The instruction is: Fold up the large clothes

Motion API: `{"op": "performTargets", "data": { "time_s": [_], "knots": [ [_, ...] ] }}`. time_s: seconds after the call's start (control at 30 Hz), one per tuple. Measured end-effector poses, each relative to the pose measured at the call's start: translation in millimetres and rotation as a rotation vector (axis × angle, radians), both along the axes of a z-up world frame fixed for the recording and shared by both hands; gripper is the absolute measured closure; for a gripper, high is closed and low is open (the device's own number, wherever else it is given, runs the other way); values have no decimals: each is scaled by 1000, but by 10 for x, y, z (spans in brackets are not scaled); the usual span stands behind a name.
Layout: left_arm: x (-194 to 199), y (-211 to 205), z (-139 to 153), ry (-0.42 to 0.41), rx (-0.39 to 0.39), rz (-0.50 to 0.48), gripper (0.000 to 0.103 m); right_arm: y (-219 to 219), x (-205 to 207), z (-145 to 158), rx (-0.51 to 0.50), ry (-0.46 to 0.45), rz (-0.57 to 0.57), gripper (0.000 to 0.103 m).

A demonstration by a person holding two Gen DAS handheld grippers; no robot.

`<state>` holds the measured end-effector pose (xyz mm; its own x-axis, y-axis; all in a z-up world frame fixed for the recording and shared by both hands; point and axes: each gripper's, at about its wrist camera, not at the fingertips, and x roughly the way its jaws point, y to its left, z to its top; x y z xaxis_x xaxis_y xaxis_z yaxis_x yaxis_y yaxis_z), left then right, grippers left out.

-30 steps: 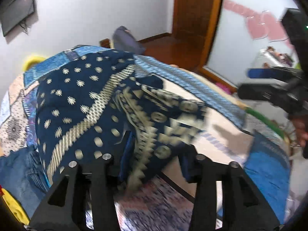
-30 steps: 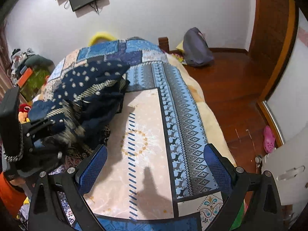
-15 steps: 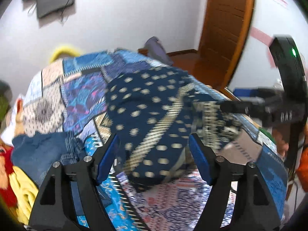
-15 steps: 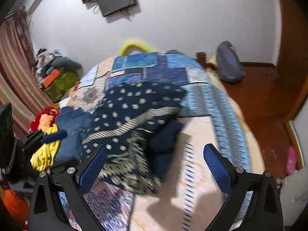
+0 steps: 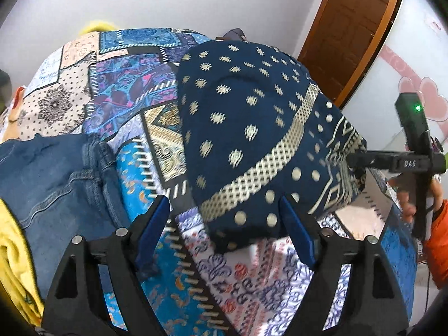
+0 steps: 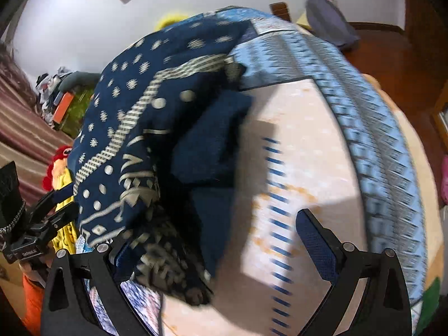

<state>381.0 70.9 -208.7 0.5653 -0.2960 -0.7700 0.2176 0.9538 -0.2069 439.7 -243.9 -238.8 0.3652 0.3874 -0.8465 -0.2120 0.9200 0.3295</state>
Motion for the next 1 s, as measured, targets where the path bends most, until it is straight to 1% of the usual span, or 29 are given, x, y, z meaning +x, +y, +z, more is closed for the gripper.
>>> {"op": "performTargets", "data": {
  "time_s": [0.1,0.13,0.2,0.3,0.4,0.47,0.5,0.53,0.57,0.63,0.67,0.7,0.73,0.77,0.83,0.87,1.0],
  "knots": [
    [-68,73,86,-11,17,22,23,-103,-84,140,-67,-44,-14,4],
    [-81,93,143,-27,39,33,23,-123,-102,190,-67,-55,-9,4],
    [-88,116,248,-56,65,43,23,-118,-131,338,-55,-81,3,4],
    [0,150,390,-72,53,42,23,-72,-108,542,0,-126,21,3],
    [178,184,460,-62,-9,37,23,22,29,672,83,-135,43,3],
    [359,218,432,-24,-87,26,23,124,133,650,105,-116,42,3],
    [430,226,409,-6,-118,27,23,170,201,593,107,-103,44,3],
    [540,239,351,26,-166,26,23,204,280,527,109,-86,47,3],
    [637,254,290,50,-199,26,23,236,380,403,112,-48,51,3],
    [805,275,162,94,-235,35,23,262,497,250,122,15,41,3],
    [914,306,64,122,-271,44,23,284,611,128,134,63,37,3],
    [972,329,5,139,-309,45,23,296,660,62,140,85,35,3],
    [1056,361,-82,173,-370,50,22,307,702,8,150,100,39,3],
    [1104,379,-129,195,-406,55,19,332,740,-33,161,106,47,3],
    [1212,398,-259,227,-483,75,13,397,801,-43,170,86,67,3],
    [1247,387,-298,233,-495,75,11,452,844,-41,186,85,88,3],
    [1347,294,-385,235,-505,69,10,628,991,-126,226,110,110,3]
  ]
}}
